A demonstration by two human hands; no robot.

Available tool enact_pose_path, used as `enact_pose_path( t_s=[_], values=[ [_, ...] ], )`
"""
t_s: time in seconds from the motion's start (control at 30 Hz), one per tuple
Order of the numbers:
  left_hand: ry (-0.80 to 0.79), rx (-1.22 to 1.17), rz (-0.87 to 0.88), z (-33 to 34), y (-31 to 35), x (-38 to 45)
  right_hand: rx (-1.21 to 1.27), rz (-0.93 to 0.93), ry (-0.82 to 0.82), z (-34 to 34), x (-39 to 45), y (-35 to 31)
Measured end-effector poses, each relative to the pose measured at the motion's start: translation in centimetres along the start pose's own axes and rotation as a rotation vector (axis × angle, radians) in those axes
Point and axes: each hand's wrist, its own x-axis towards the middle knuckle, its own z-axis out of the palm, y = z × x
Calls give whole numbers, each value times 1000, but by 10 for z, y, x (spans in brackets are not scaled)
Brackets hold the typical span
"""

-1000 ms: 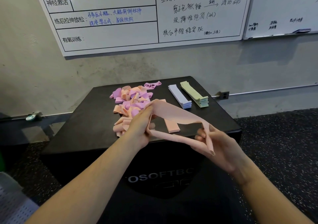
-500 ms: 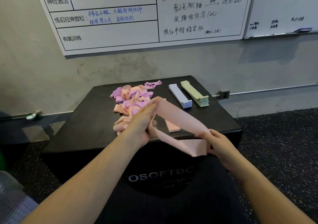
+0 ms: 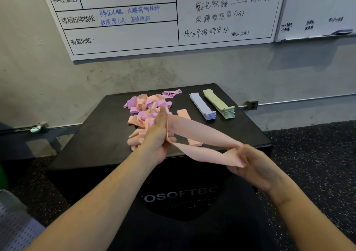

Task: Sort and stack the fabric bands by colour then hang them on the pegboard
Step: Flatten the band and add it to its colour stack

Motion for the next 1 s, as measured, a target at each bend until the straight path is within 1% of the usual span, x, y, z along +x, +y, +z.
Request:
enact_pose_path(
  t_s=[0.07, 0.13, 0.2, 0.23, 0.27, 0.3, 0.33, 0.4, 0.43, 0.47, 0.53, 0.57, 0.6, 0.63, 0.67, 0.73, 0.8, 0.87, 0.93, 1.0],
  values=[
    [3, 4, -5, 2, 0, 0, -221, 12, 116, 0, 7, 5],
    [9, -5, 2, 6, -1, -1, -542, 9, 256, -1, 13, 11],
    [56, 2, 44, 10, -2, -1, -828, -57, 409, -3, 18, 15],
    [81, 31, 75, 11, -3, 1, -913, -101, 456, -6, 20, 17],
    [102, 85, 105, 11, -4, 4, -941, -141, 468, -8, 21, 19],
    [113, 141, 138, 10, -5, 4, -919, -167, 446, -9, 22, 19],
    [120, 180, 164, 9, -6, 6, -804, -179, 390, -9, 21, 19],
    [137, 203, 158, 5, -7, 8, -420, -136, 189, -9, 17, 19],
    [146, 177, 136, 4, -7, 9, -263, -102, 76, -8, 14, 18],
    [149, 145, 121, 4, -6, 10, -163, -67, -31, -8, 10, 16],
    [204, 118, 102, 3, -4, 11, -17, 9, -216, -11, 5, 13],
    [230, 102, 82, 1, -2, 12, 13, 38, -291, -12, 3, 11],
    [218, 67, 58, -1, -1, 13, 5, 50, -332, -11, 2, 9],
    [196, 19, 46, -4, -1, 14, -40, 51, -312, -10, 3, 7],
    [182, -32, 40, -7, 1, 16, -112, 38, -231, -10, 6, 8],
    [165, -87, 37, -12, 1, 21, -292, 4, 15, -6, 12, 10],
    [162, -61, 50, -9, 2, 17, -511, -20, 251, -8, 21, 16],
    [143, -21, 105, -4, 0, 16, -723, -58, 415, -11, 25, 20],
    [93, 40, 143, -5, -4, 17, -864, -91, 480, -14, 27, 21],
    [62, 115, 137, -8, -6, 20, -807, -103, 458, -16, 28, 21]
  ],
)
